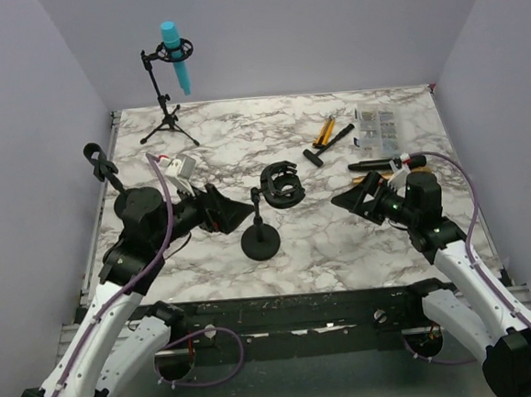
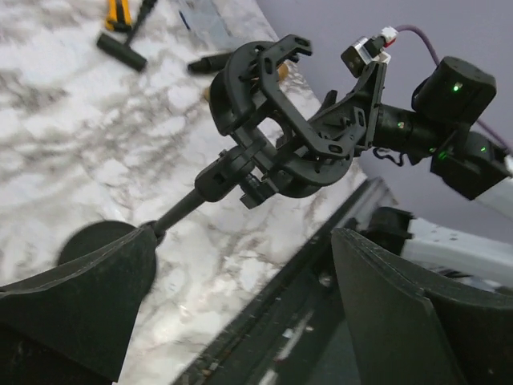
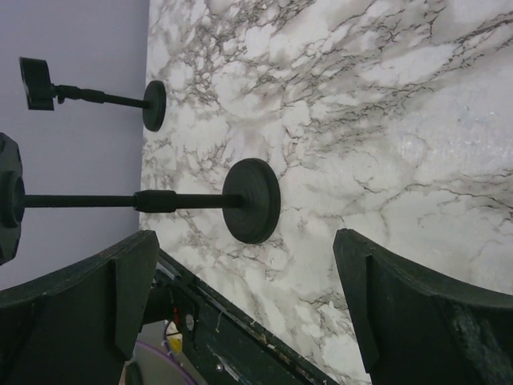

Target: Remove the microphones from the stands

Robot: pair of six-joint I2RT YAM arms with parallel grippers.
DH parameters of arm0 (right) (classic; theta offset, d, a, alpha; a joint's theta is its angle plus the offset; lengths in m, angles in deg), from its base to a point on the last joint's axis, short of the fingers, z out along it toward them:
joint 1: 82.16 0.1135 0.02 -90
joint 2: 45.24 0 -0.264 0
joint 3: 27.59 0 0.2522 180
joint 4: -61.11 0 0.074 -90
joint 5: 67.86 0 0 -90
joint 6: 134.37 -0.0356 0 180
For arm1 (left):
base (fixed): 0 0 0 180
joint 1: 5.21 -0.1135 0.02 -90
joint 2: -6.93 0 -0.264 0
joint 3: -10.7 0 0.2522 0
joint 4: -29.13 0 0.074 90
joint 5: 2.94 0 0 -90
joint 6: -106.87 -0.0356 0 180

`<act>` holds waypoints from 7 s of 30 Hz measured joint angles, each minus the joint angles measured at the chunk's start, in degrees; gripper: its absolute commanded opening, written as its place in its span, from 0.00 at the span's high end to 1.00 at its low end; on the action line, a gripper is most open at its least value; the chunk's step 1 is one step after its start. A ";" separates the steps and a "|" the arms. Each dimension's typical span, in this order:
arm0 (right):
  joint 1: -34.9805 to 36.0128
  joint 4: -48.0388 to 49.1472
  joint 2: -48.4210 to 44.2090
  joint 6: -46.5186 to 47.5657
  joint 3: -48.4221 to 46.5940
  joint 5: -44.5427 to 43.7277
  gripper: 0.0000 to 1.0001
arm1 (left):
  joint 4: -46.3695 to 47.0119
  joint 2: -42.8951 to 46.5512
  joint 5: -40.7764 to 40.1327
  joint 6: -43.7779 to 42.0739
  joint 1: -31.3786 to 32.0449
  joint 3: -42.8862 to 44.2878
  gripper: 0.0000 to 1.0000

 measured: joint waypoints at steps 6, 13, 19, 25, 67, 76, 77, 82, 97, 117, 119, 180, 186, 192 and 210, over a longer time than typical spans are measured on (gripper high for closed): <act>0.00 -0.04 -0.22 -0.13 -1.44 0.09 0.00 | 2.34 -6.99 11.61 14.29 -5.95 -2.82 0.18; 0.00 0.00 0.46 -0.87 -1.46 0.15 0.00 | 3.34 -9.94 14.62 25.40 -6.32 -3.02 0.22; 0.00 -0.02 0.55 -1.01 -1.29 -0.09 0.00 | 4.09 -10.12 14.88 29.51 -6.38 -2.56 0.30; 0.00 0.04 1.14 -0.57 -1.31 -0.11 0.00 | -1.29 -12.41 12.44 31.08 -6.51 3.78 0.33; 0.00 0.00 0.98 0.55 0.70 -1.57 0.00 | 13.68 -27.56 15.47 37.24 -6.97 -9.86 0.42; 0.00 0.24 2.14 0.55 0.90 -1.64 0.00 | 9.68 -26.82 13.14 26.51 -6.97 -8.04 0.22; 0.00 0.24 2.32 0.55 0.90 -1.62 0.00 | 9.07 -26.36 12.59 25.22 -6.97 -7.93 0.18; 0.00 0.24 2.56 0.74 0.90 -1.64 0.00 | 3.37 -22.95 10.21 14.86 -7.17 -4.68 0.02; 0.00 0.15 0.42 2.05 2.38 -2.91 0.00 | 4.24 -9.57 12.76 -10.91 -7.04 -7.19 0.02; 0.00 0.00 -2.64 2.56 2.86 -2.93 0.00 | 20.02 -22.08 15.43 -38.10 -1.29 -13.03 0.17; 0.00 -0.24 -3.30 2.97 2.86 -2.95 0.00 | 20.79 -25.31 15.67 -39.43 -0.90 -12.48 0.18; 0.00 -1.95 -2.80 4.00 3.26 -2.91 0.00 | 13.38 -12.70 -68.89 2.01 -43.25 -18.32 1.00; 0.00 -2.01 -2.93 4.00 3.32 -2.91 0.00 | 16.48 -15.12 -69.29 0.83 -46.73 -19.08 0.92; 0.00 -2.10 -3.04 4.17 3.32 -2.91 0.00 | 19.67 -17.27 -68.94 -0.44 -48.96 -19.37 0.70; 0.00 -2.84 -3.32 4.42 3.30 -2.93 0.00 | 20.17 -10.14 -66.34 -1.42 -46.40 -19.23 0.02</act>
